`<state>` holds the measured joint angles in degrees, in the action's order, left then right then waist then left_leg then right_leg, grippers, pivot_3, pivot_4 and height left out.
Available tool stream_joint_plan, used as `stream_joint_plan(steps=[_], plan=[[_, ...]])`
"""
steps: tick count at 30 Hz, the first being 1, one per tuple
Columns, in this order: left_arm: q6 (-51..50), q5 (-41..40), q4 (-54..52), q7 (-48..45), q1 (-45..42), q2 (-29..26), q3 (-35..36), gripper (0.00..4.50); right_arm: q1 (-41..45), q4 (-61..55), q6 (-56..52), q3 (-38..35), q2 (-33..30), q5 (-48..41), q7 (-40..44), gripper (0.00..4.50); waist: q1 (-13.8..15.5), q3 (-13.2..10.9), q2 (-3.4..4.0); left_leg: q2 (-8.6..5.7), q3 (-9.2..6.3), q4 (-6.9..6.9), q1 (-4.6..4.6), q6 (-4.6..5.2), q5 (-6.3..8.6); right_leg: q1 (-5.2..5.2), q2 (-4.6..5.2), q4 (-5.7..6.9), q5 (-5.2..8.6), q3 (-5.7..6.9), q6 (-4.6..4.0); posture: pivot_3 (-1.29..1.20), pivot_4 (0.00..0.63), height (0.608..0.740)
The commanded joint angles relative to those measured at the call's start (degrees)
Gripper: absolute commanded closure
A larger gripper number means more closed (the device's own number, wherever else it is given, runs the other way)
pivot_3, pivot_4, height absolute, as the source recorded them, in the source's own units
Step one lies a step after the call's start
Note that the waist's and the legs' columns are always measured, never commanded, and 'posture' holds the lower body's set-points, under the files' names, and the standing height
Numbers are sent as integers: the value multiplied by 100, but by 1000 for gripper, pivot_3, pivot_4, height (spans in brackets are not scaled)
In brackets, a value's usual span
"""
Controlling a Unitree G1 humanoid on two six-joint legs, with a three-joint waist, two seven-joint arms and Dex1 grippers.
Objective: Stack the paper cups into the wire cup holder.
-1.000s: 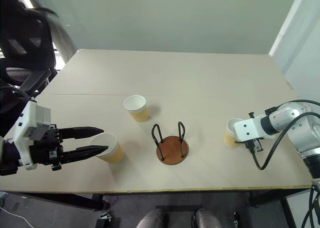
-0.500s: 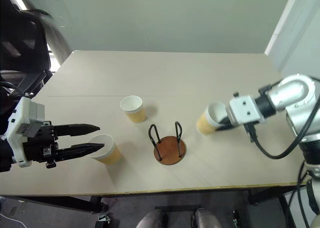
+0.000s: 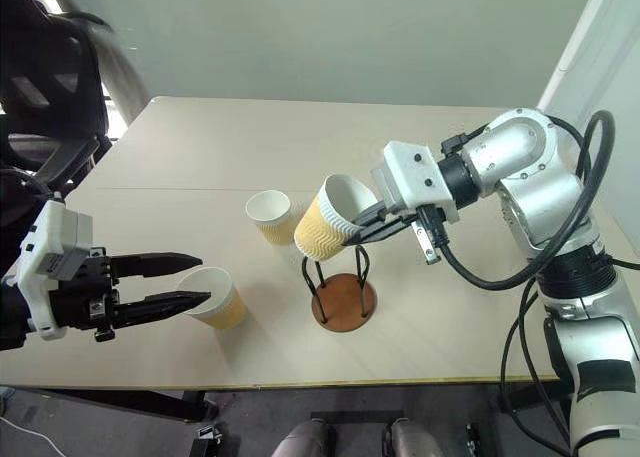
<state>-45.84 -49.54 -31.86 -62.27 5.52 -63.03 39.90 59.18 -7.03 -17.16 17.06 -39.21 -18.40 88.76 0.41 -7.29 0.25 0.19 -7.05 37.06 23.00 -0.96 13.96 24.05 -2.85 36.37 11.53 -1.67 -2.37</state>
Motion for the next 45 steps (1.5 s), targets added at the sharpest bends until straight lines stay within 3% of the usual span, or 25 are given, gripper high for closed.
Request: stream_joint_plan(steps=[1, 8, 17, 24, 26, 45], plan=[[-9, -61, -199, 27, 52, 13, 270, 1735, 34, -6, 322, 45, -117, 180, 166, 4476, -3, -1, 1, 0, 0, 0, 0, 0, 0, 1, 0, 2, 0, 0, 0, 0, 150, 740], [-32, -129, -230, -11, 35, -29, 348, 1735, -21, 98, 809, 281, -102, 492, 353, 4476, -10, 0, 1, 1, 1, 1, -11, -3, 1, 3, 0, 26, 3, 0, -6, 0, 150, 740], [-313, -1603, -356, -46, -145, 238, 889, 1735, -2, 331, 1180, 549, -22, 651, 374, 4476, -21, -1, 1, 1, 3, 2, -15, -4, 1, 3, 0, 39, 6, -1, -10, 0, 150, 740], [-370, -1683, -479, -162, 468, 352, 1172, 1735, 21, 412, 1310, 725, -30, 614, 374, 4476, -46, -1, 2, 3, 4, 2, -15, -6, 1, 3, 0, 39, 11, -1, -17, 0, 150, 740], [-331, -1660, -494, -125, 528, 356, 1173, 1735, 28, 424, 1335, 763, -14, 610, 374, 4476, -40, -1, 2, 3, 4, 2, -15, -5, -1, 3, 0, 40, 33, -1, -53, 0, 150, 740], [-234, -1575, -723, 187, 814, 411, 1333, 1735, 54, 1021, 2077, 852, 488, 1117, 332, 4476, -52, -1, 2, 4, 5, 2, -17, -3, -9, 3, 0, 42, 35, -2, -57, 0, 150, 740]])
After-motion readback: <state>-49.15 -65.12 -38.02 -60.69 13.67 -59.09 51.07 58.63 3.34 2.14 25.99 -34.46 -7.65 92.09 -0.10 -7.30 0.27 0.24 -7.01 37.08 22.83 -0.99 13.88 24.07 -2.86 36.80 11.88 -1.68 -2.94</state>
